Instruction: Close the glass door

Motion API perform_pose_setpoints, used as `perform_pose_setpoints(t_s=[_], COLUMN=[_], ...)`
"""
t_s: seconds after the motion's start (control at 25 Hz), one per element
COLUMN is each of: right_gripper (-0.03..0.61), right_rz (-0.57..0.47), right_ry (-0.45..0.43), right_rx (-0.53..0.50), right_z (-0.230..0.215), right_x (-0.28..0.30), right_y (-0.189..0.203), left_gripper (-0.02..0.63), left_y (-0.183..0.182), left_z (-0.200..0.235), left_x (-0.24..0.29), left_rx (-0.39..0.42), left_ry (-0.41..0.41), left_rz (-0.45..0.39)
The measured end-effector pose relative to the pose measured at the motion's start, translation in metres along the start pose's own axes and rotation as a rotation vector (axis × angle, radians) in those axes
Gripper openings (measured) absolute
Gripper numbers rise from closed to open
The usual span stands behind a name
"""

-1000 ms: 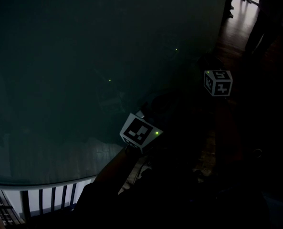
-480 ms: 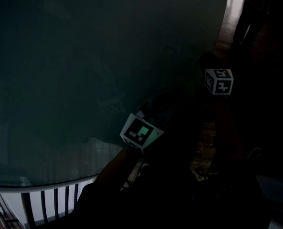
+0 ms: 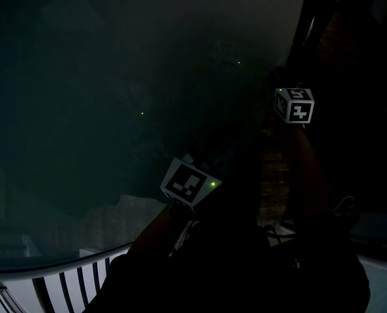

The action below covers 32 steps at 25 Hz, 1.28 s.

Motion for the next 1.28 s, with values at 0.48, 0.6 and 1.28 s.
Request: perform_pose_setpoints(t_s=[0.48, 0.6, 1.28], right_gripper=[0.104, 0.104, 0.104], right_rz=[0.072, 0.079, 0.072], right_ry=[0.07, 0.081, 0.072], right_rx=[-0.007, -0.008, -0.004], right_z=[-0.004, 0.001, -0.031], right_x=[-0.018, -0.028, -0.129], right_y=[-0.011, -0.016, 0.009], left_gripper=[0.002, 0.002, 0.002], left_y=[-0.016, -0.021, 0.009], left_z=[0.009, 0.007, -0.073], left_x=[-0.002, -0.011, -0.01], left_rx=[-0.055, -0.047, -0.023], left_ry=[0.091, 0.102, 0.005], left_rz=[0.015, 0.019, -0.003])
Point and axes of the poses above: the fingertips, and each gripper's own axes: x forward along the fingers, z to its left, y out of its underside, the point moved 10 cm from there along -x, backward along the fingers, and after that the axes turned 14 degrees about -x, right-handed, at the moved point
